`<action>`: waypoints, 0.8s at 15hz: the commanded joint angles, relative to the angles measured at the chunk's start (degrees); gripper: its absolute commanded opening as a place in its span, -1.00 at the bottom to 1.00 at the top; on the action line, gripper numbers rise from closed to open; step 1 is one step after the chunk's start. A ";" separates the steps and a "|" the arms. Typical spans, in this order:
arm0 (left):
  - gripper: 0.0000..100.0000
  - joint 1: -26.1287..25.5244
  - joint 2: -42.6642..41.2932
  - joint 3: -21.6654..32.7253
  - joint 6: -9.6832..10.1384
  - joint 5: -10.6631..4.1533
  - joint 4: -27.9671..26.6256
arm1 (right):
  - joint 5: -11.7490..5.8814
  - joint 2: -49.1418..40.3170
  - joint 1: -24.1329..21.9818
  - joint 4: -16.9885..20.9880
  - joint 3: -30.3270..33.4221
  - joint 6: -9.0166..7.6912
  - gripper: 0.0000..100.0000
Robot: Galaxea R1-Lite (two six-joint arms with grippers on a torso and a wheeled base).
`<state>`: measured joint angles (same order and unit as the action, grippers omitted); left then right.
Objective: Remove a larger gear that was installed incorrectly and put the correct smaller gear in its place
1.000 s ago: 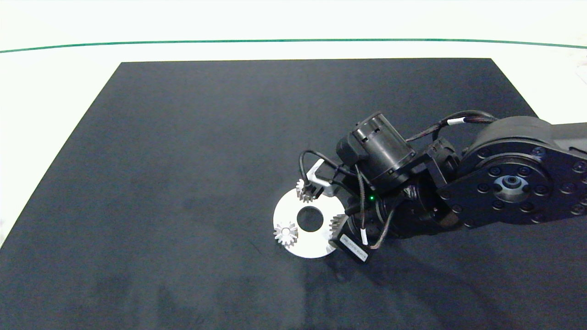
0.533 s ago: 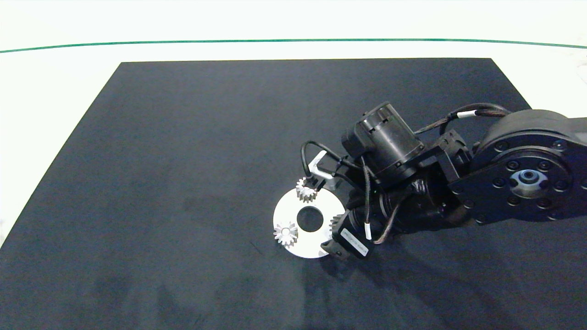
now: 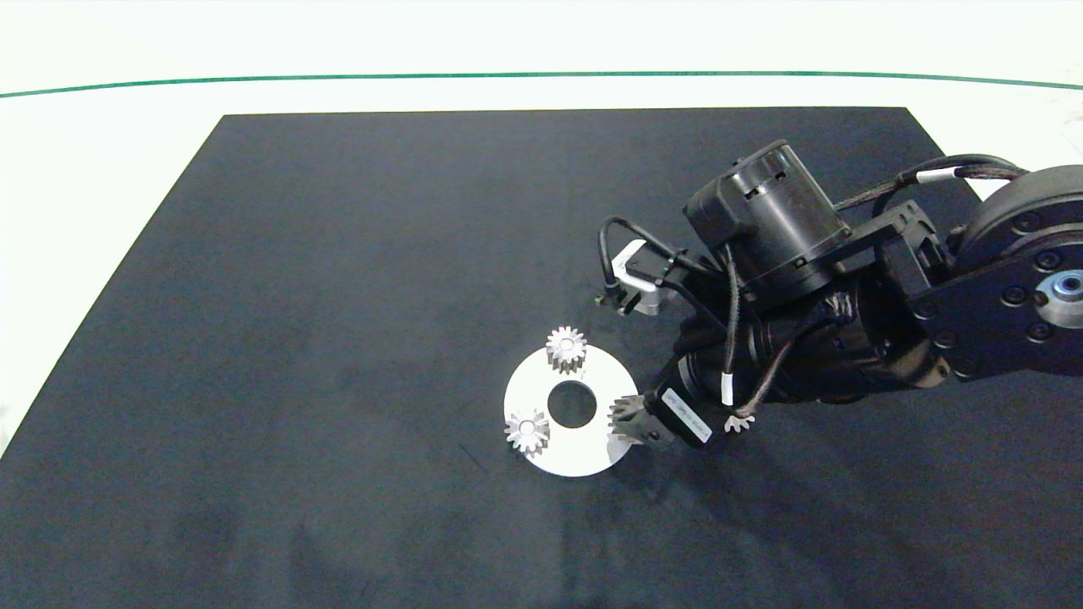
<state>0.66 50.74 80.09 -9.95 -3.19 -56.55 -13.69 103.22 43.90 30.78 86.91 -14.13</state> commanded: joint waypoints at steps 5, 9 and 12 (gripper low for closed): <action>1.00 0.04 -0.11 0.06 -0.07 -0.06 -0.31 | -0.02 0.05 -0.39 -0.20 0.02 -0.11 1.00; 1.00 0.04 -0.02 -0.02 -0.07 -0.06 -0.31 | -0.11 0.14 -0.92 -0.46 -0.25 -0.20 1.00; 1.00 0.04 -0.02 0.06 -0.07 -0.06 -0.31 | -0.11 0.23 -0.92 -0.55 -0.77 -0.20 1.00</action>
<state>0.68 50.66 80.12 -9.95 -3.19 -56.55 -13.71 103.30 42.96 30.06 86.25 -14.21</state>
